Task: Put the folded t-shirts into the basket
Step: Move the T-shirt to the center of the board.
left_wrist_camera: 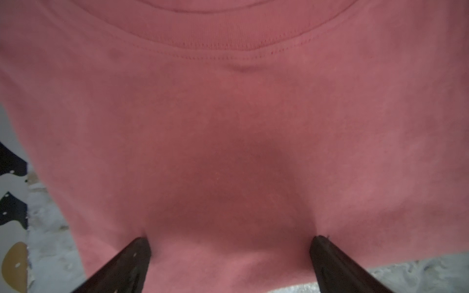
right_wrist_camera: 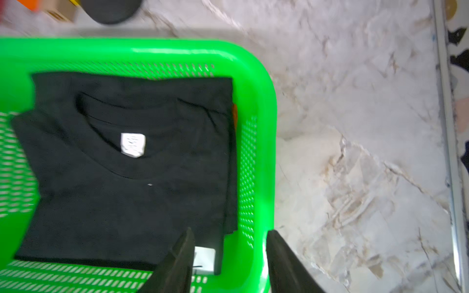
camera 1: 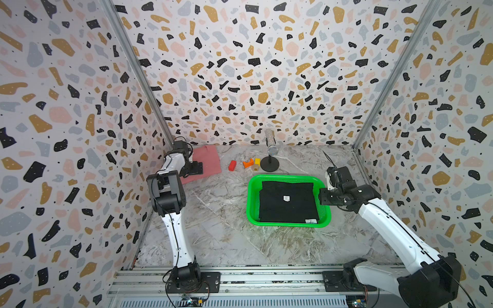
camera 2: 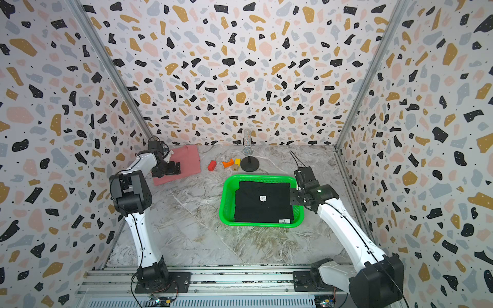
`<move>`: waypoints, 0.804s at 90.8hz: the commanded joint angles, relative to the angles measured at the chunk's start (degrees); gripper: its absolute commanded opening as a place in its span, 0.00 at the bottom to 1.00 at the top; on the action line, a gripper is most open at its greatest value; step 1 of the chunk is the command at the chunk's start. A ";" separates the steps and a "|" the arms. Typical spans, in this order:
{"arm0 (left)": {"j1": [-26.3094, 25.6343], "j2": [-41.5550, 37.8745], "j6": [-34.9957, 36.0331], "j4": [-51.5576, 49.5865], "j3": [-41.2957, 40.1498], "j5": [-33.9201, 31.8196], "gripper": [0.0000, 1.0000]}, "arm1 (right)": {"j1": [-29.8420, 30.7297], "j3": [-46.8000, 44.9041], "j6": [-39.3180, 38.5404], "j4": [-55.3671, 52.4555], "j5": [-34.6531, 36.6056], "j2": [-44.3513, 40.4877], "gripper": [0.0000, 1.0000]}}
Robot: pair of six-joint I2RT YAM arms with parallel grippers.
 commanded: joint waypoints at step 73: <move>4.02 -35.04 17.66 -4.81 -46.81 4.60 1.00 | 24.27 21.65 -15.22 21.70 -16.90 28.81 0.51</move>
